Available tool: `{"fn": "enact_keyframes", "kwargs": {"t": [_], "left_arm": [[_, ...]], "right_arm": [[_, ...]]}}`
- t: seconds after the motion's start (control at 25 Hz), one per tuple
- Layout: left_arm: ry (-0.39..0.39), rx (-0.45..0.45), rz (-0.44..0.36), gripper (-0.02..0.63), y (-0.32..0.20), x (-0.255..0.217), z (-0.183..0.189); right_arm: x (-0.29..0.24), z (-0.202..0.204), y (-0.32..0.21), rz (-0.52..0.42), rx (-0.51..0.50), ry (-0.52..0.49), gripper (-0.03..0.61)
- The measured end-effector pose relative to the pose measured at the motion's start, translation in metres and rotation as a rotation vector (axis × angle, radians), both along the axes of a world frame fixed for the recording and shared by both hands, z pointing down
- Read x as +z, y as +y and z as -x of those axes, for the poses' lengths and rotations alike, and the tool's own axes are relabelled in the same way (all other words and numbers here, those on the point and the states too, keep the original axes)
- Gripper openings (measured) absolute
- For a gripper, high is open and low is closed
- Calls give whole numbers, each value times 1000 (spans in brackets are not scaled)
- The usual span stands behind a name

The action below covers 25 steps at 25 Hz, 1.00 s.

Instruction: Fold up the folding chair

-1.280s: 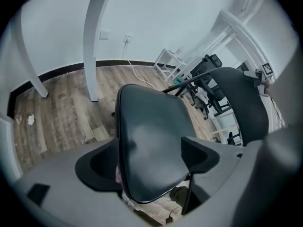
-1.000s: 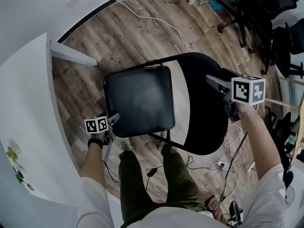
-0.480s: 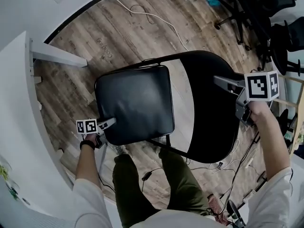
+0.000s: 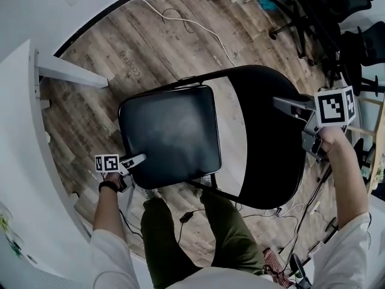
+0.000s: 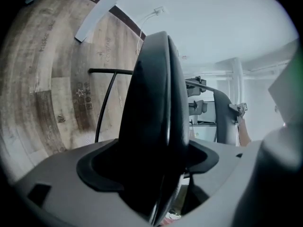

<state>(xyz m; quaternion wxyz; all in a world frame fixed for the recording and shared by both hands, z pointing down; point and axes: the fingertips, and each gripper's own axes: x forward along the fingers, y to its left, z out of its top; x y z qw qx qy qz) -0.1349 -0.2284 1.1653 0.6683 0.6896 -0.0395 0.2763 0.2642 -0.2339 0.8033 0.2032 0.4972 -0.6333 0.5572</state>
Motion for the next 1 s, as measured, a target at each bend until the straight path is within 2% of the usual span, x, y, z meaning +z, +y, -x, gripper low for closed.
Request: {"fn": "enact_keyframes", "kwargs": {"t": [0.24,0.44,0.72,1.0], "left_arm": [[-21,10,-39,379,10,-34,-13],[-50,39,-75,339,30,-84,-31],[-79,93,-159,328,54,-172,-90],[-130,87,-199,336,87,-242,-154]], "right_arm": [[-24,4,3,7,37,-53,83],[-47,-5,19,75,89,-8,75],[-89,-26,26,109,99,50,77],[-118,-42,34,141,109,62,81]]}}
